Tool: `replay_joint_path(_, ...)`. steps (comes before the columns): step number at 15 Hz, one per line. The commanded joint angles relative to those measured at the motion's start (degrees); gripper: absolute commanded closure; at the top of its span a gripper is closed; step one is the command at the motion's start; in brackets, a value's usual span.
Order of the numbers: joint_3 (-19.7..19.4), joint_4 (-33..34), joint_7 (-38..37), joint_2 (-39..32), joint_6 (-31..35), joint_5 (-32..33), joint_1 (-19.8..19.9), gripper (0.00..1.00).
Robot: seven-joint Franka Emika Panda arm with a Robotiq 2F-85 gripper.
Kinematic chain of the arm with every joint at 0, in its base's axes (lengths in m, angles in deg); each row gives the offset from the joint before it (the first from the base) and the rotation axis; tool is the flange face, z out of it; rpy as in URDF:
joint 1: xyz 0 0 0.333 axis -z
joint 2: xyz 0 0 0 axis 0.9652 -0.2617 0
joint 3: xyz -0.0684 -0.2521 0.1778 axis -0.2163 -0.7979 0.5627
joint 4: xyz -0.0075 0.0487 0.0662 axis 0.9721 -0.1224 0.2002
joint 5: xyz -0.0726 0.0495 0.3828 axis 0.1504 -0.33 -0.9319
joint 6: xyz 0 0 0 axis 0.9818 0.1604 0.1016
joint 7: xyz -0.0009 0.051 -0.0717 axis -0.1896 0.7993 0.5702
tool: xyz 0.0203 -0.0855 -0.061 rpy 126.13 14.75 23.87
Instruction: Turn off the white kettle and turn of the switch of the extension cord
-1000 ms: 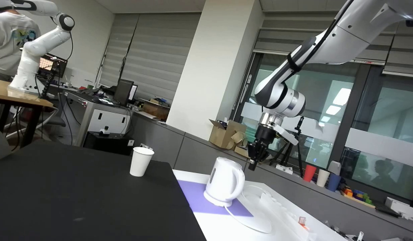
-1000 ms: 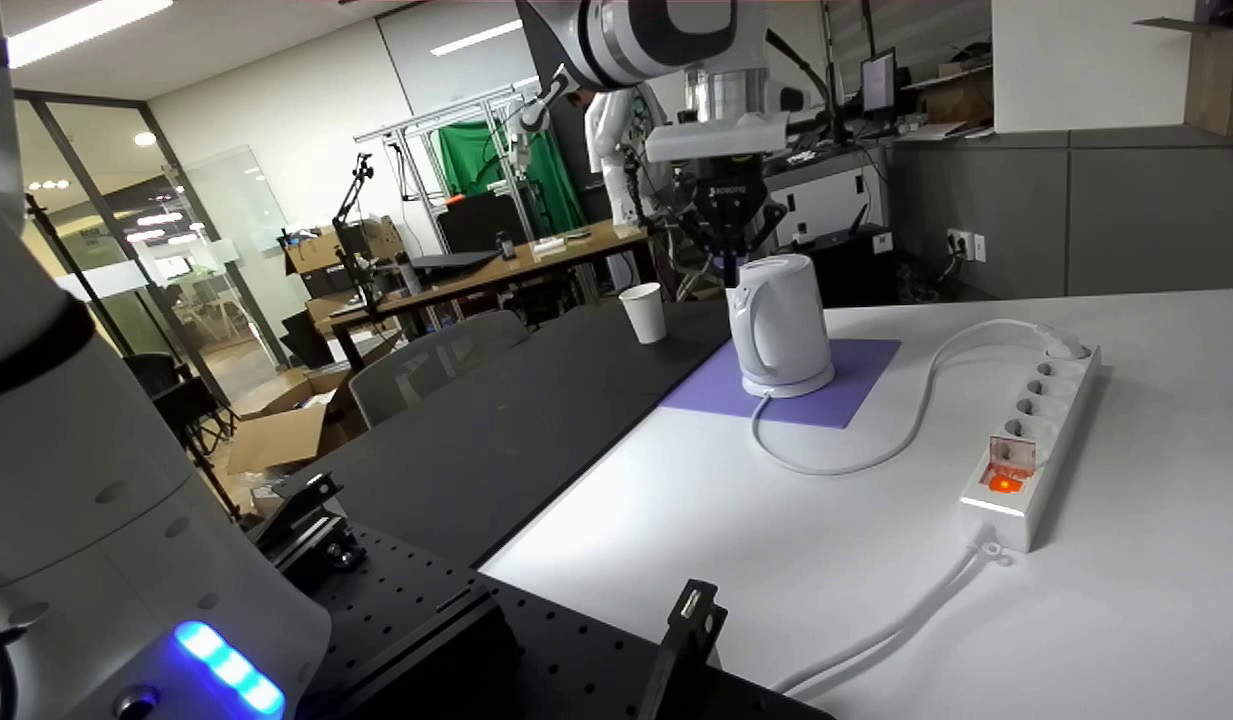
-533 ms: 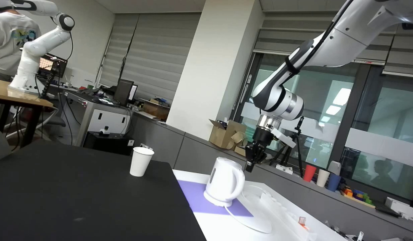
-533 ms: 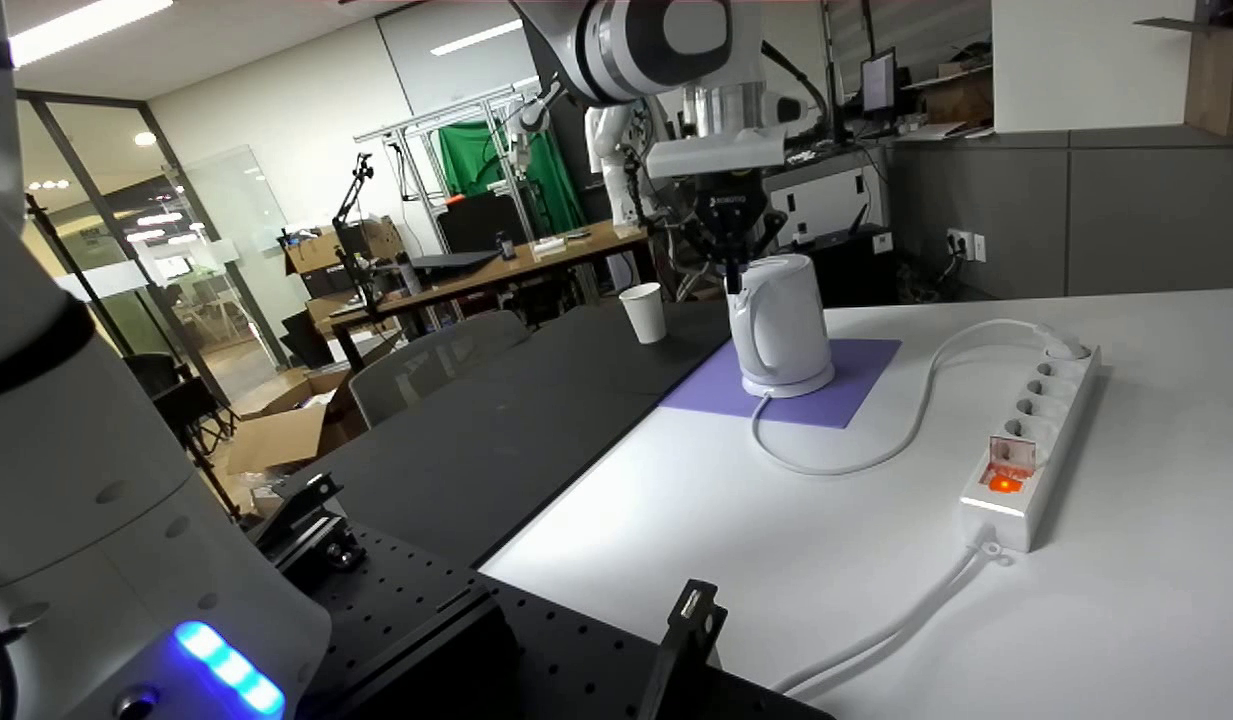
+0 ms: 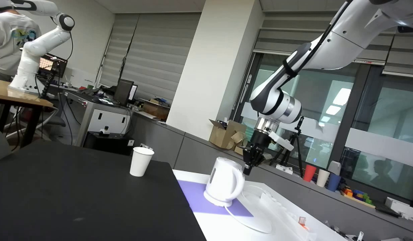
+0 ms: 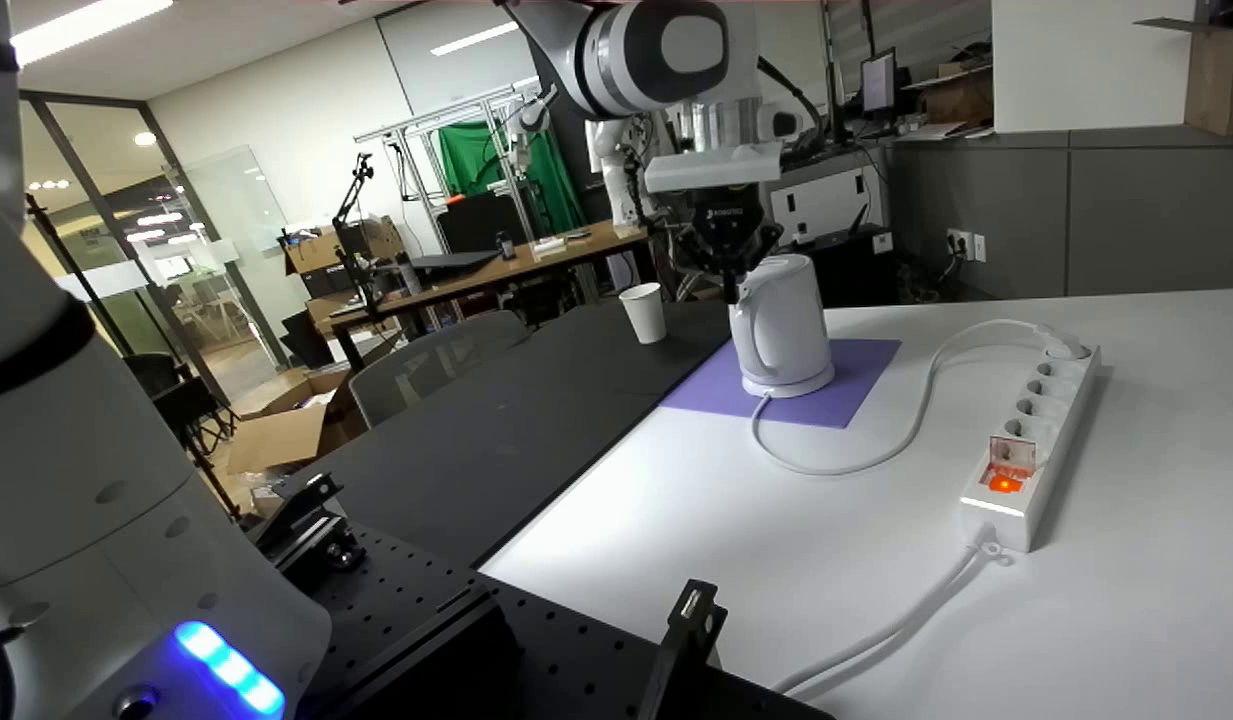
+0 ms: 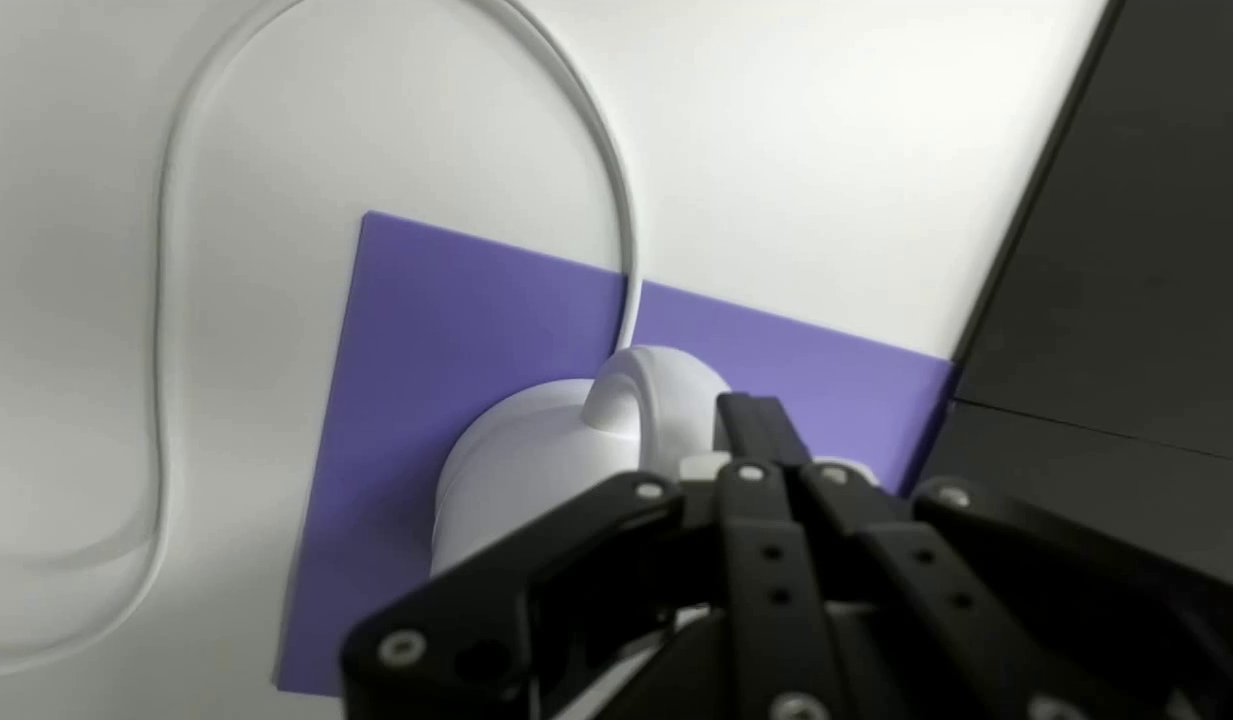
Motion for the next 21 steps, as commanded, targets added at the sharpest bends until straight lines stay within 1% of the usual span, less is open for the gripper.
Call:
replay_joint_path(1, 0.5, -0.5, -1.8, 0.1, 1.5, 0.0, 0.3, 1.0)
replay_joint_path(14, 1.3, -0.6, -1.6, -1.9, 4.1, -0.1, 0.9, 1.0)
replay_joint_path(21, 0.9, 0.0, -3.5, -1.4, 2.4, 0.5, 0.5, 1.0)
